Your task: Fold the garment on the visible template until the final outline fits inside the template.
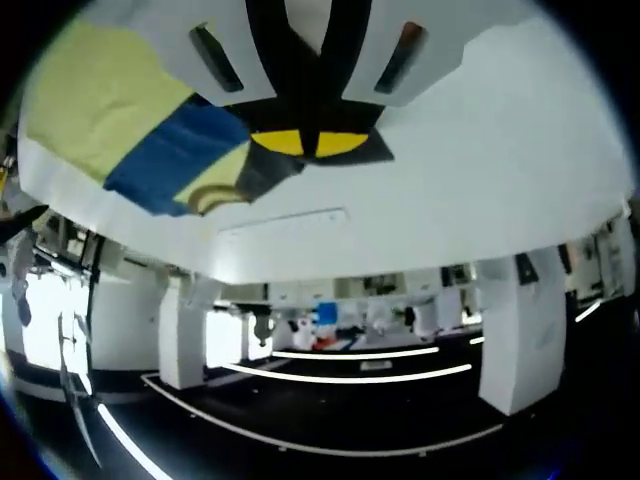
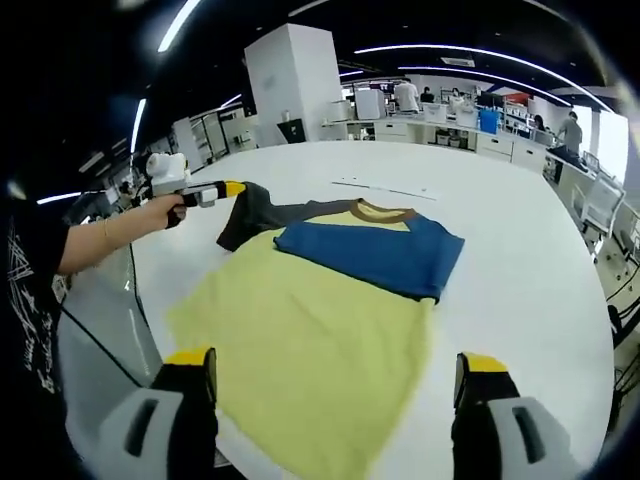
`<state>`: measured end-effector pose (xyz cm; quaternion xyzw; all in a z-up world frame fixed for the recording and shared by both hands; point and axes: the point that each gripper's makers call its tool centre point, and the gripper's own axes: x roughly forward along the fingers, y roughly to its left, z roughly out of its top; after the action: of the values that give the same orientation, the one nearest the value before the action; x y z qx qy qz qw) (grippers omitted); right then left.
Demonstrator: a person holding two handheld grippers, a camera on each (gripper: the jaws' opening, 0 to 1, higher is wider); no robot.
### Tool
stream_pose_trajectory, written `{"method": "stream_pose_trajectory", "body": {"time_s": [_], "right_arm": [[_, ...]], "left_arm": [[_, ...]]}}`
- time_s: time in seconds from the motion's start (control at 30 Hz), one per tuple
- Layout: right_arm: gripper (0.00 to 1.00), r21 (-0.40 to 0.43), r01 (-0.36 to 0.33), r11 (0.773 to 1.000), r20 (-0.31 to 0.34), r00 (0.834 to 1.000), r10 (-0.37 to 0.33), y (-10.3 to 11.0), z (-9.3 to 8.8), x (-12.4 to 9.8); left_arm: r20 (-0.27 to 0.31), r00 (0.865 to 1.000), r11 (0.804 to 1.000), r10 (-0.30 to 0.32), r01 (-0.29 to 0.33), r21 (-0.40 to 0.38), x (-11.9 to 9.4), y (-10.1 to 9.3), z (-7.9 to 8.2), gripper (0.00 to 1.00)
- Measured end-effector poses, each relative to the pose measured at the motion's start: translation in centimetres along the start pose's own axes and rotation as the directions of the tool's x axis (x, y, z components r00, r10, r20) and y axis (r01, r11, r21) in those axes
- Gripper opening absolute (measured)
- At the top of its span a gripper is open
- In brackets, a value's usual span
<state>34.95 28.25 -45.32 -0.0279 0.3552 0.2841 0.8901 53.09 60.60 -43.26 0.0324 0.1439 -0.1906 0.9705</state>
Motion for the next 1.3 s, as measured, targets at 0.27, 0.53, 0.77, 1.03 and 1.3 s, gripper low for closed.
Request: {"method": "stream_pose_trajectory", "body": {"time_s": [0.27, 0.53, 0.77, 1.03, 1.3], "right_arm": [[0.99, 0.010, 0.013, 1.000, 0.000, 1.000, -0.013, -0.3, -0.3, -0.2], [0.99, 0.029, 0.028, 0.999, -0.007, 1.000, -0.028, -0.7, -1.0, -0.6], [0.99, 0.047, 0.043, 0.998, -0.012, 0.999, -0.043, -1.0, -1.7, -0.9], [0.99, 0.058, 0.046, 0.997, -0.011, 0.999, -0.045, -0.9, -1.9, -0.8], [0.99, 0.066, 0.047, 0.997, -0.015, 0.999, -0.046, -0.9, -2.0, -0.7]], "left_arm": [[0.011, 0.997, 0.995, -0.079, 0.078, 0.055, 1.7, -3.8, 1.4, 0.00], [-0.001, 0.988, 0.977, -0.154, 0.152, 0.148, 3.3, -7.7, 1.8, 0.00], [-0.034, 0.978, 0.947, -0.204, 0.206, 0.248, 4.6, -10.6, 1.1, 0.00], [-0.128, 0.953, 0.830, -0.276, 0.303, 0.469, 4.6, -15.3, -1.4, 0.00], [-0.164, 0.923, 0.780, -0.349, 0.383, 0.495, 4.0, -18.1, -3.3, 0.00]]}}
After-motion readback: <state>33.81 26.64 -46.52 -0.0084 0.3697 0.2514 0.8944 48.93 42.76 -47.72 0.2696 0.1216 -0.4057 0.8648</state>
